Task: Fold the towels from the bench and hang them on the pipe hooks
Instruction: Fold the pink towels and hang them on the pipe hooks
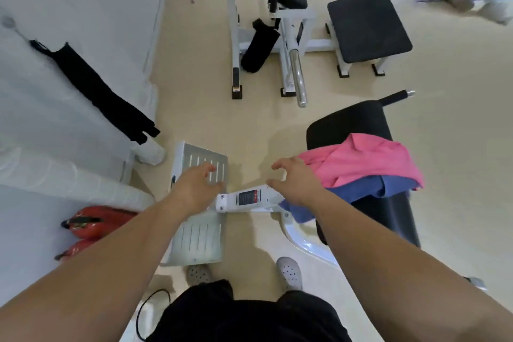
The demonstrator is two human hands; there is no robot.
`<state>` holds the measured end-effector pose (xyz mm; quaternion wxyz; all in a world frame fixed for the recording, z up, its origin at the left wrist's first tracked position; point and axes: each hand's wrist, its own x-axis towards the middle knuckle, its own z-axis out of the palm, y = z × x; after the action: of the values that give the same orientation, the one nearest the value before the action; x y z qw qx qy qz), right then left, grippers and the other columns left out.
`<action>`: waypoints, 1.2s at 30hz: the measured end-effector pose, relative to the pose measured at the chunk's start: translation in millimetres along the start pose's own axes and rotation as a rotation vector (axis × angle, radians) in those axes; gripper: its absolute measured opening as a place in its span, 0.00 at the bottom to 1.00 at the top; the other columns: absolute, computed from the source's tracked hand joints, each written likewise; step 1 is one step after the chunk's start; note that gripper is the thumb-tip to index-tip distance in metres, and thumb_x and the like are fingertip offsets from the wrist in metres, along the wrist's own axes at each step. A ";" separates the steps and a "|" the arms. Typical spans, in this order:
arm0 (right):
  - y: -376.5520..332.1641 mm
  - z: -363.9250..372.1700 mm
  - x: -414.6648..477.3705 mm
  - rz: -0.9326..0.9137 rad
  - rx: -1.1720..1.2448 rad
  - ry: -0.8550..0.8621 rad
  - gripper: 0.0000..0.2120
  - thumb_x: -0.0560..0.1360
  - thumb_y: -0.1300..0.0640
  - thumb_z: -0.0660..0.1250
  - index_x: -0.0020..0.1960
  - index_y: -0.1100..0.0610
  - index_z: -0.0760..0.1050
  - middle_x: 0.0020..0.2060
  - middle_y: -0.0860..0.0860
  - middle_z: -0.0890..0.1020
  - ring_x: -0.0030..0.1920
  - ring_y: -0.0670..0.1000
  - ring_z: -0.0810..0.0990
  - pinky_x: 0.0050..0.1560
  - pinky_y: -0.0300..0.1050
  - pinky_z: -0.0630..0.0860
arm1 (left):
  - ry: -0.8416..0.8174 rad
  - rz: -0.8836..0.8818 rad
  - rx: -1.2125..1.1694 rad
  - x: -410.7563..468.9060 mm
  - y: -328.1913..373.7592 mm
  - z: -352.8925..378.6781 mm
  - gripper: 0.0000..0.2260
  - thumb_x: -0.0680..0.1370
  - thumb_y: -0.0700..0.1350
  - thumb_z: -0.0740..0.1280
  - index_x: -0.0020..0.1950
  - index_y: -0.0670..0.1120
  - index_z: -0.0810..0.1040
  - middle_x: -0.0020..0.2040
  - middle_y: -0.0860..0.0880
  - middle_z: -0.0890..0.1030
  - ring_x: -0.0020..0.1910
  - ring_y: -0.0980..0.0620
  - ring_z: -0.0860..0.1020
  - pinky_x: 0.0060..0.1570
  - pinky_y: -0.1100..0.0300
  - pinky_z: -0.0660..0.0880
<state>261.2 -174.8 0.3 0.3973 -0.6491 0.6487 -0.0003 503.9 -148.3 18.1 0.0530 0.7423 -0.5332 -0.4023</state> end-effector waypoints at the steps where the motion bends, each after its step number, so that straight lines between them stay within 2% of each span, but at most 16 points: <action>1: 26.2 -10.5 -2.1 -0.004 -0.021 0.010 0.22 0.75 0.44 0.69 0.66 0.50 0.75 0.64 0.51 0.73 0.58 0.54 0.78 0.62 0.48 0.73 | -0.009 0.007 0.029 1.2 17.3 19.4 0.22 0.79 0.52 0.70 0.72 0.48 0.72 0.71 0.46 0.74 0.59 0.46 0.78 0.48 0.61 0.71; 3: 72.8 -33.5 -5.1 -0.022 -0.112 0.027 0.23 0.74 0.40 0.64 0.66 0.48 0.76 0.65 0.48 0.76 0.63 0.55 0.77 0.64 0.52 0.73 | -0.044 0.039 0.092 5.2 49.7 56.9 0.22 0.79 0.52 0.70 0.71 0.48 0.73 0.70 0.46 0.75 0.63 0.45 0.77 0.55 0.59 0.71; 5: 111.9 -55.3 -8.1 -0.025 -0.256 0.054 0.20 0.78 0.44 0.63 0.68 0.48 0.75 0.66 0.48 0.76 0.66 0.57 0.73 0.65 0.52 0.70 | -0.090 0.059 0.148 10.6 79.0 88.8 0.23 0.78 0.53 0.71 0.71 0.49 0.73 0.69 0.45 0.75 0.64 0.45 0.77 0.61 0.56 0.72; 8: 164.5 -75.2 -9.3 0.103 -0.292 0.187 0.21 0.77 0.44 0.63 0.70 0.45 0.72 0.69 0.52 0.72 0.68 0.59 0.67 0.66 0.55 0.65 | -0.132 0.100 0.193 22.2 119.0 126.7 0.24 0.77 0.52 0.71 0.72 0.50 0.72 0.68 0.44 0.75 0.64 0.45 0.76 0.61 0.56 0.72; 12: 216.2 -80.9 8.4 0.116 -0.361 0.223 0.27 0.79 0.40 0.59 0.77 0.43 0.62 0.80 0.53 0.56 0.79 0.63 0.51 0.76 0.66 0.49 | -0.192 0.150 0.191 45.3 159.1 167.5 0.23 0.78 0.50 0.70 0.72 0.49 0.71 0.68 0.46 0.75 0.62 0.45 0.77 0.55 0.61 0.69; 15: 247.5 -71.2 24.1 0.111 -0.379 0.226 0.32 0.81 0.35 0.53 0.81 0.40 0.47 0.82 0.52 0.41 0.80 0.64 0.39 0.75 0.69 0.38 | -0.222 0.182 0.215 70.3 179.5 192.0 0.24 0.78 0.50 0.70 0.73 0.49 0.71 0.69 0.45 0.75 0.66 0.46 0.75 0.58 0.61 0.69; 17: 263.5 -57.5 30.8 0.099 -0.394 0.237 0.33 0.81 0.35 0.51 0.82 0.41 0.44 0.82 0.52 0.38 0.80 0.65 0.36 0.75 0.70 0.35 | -0.233 0.191 0.217 87.2 191.0 206.3 0.24 0.79 0.49 0.69 0.74 0.48 0.71 0.69 0.44 0.76 0.65 0.44 0.75 0.62 0.56 0.71; 21: 276.5 -45.2 41.1 0.056 -0.405 0.351 0.31 0.80 0.35 0.52 0.81 0.42 0.54 0.82 0.53 0.48 0.81 0.64 0.45 0.76 0.69 0.37 | -0.235 0.161 0.157 113.5 213.3 230.7 0.22 0.82 0.50 0.64 0.76 0.47 0.69 0.70 0.44 0.77 0.66 0.42 0.76 0.66 0.46 0.73; 23: 280.2 -40.4 44.3 0.048 -0.415 0.400 0.31 0.79 0.35 0.54 0.80 0.43 0.59 0.82 0.53 0.53 0.80 0.64 0.50 0.75 0.69 0.42 | -0.236 0.103 0.118 126.4 218.4 242.9 0.21 0.83 0.50 0.62 0.75 0.47 0.70 0.68 0.43 0.78 0.64 0.41 0.77 0.65 0.46 0.74; 29: 287.5 -31.3 48.4 0.007 -0.410 0.520 0.30 0.78 0.36 0.58 0.78 0.44 0.64 0.81 0.53 0.59 0.80 0.63 0.54 0.75 0.68 0.47 | -0.209 0.006 -0.015 150.2 216.4 268.1 0.17 0.83 0.46 0.62 0.71 0.45 0.75 0.63 0.45 0.80 0.62 0.41 0.78 0.64 0.48 0.74; 30: 288.1 -31.1 48.8 0.003 -0.410 0.534 0.30 0.77 0.37 0.60 0.78 0.44 0.64 0.81 0.53 0.59 0.79 0.63 0.54 0.75 0.68 0.47 | -0.171 0.006 -0.045 151.3 215.1 270.0 0.13 0.82 0.44 0.63 0.66 0.45 0.78 0.58 0.46 0.81 0.60 0.41 0.78 0.61 0.50 0.75; 31: 288.5 -31.1 49.1 0.002 -0.409 0.545 0.31 0.77 0.37 0.60 0.78 0.44 0.64 0.81 0.53 0.59 0.79 0.63 0.54 0.76 0.67 0.47 | -0.130 0.002 -0.063 151.6 213.7 271.2 0.08 0.82 0.42 0.64 0.56 0.46 0.81 0.50 0.48 0.81 0.55 0.41 0.79 0.54 0.53 0.75; 32: 288.7 -31.0 49.4 0.003 -0.408 0.553 0.31 0.77 0.37 0.60 0.78 0.44 0.64 0.81 0.53 0.59 0.79 0.62 0.54 0.76 0.67 0.47 | -0.085 0.007 -0.080 150.9 212.6 270.7 0.07 0.80 0.41 0.65 0.44 0.48 0.80 0.42 0.50 0.79 0.48 0.41 0.78 0.47 0.55 0.73; 33: 288.8 -31.1 49.4 0.002 -0.404 0.557 0.31 0.77 0.36 0.60 0.78 0.44 0.64 0.81 0.53 0.59 0.79 0.62 0.54 0.76 0.67 0.47 | -0.048 0.013 -0.091 149.5 211.7 269.2 0.12 0.79 0.39 0.67 0.37 0.50 0.76 0.36 0.51 0.76 0.42 0.43 0.76 0.42 0.56 0.70; 34: 288.6 -31.4 49.3 0.002 -0.395 0.557 0.31 0.77 0.35 0.60 0.78 0.44 0.64 0.81 0.53 0.60 0.79 0.63 0.55 0.76 0.66 0.47 | -0.022 0.031 -0.111 147.8 209.9 267.6 0.14 0.78 0.38 0.67 0.34 0.51 0.73 0.33 0.52 0.74 0.38 0.46 0.74 0.40 0.57 0.69; 36: 287.6 -31.8 48.4 0.006 -0.370 0.558 0.33 0.77 0.32 0.59 0.79 0.43 0.62 0.80 0.53 0.60 0.80 0.63 0.55 0.76 0.66 0.47 | 0.009 0.070 -0.151 140.4 206.7 261.1 0.14 0.77 0.37 0.67 0.35 0.52 0.74 0.33 0.53 0.75 0.35 0.50 0.73 0.39 0.57 0.72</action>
<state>10.3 -186.7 -151.4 0.0800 -0.6830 0.7236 -0.0591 193.4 -261.9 -127.9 0.1254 0.7190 -0.5265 -0.4360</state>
